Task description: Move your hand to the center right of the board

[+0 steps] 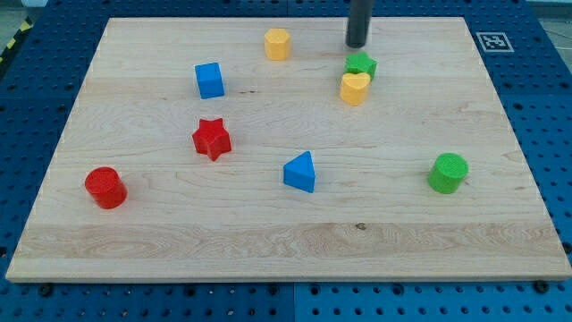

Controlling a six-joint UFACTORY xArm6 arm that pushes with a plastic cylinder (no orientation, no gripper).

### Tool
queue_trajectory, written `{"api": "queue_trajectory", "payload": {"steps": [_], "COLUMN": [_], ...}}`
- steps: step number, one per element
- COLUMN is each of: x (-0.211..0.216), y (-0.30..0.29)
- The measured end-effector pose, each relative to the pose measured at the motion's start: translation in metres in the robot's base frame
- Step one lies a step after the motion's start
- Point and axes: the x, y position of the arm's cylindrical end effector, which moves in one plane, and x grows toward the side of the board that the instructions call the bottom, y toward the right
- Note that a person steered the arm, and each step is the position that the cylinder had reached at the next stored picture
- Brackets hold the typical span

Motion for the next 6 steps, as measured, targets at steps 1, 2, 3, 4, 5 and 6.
{"api": "queue_trajectory", "payload": {"steps": [1,2,3,4,5,6], "x": [0.005,0.014,0.037,0.059,0.073,0.100], "y": [0.021,0.050,0.081,0.110,0.124,0.144]}}
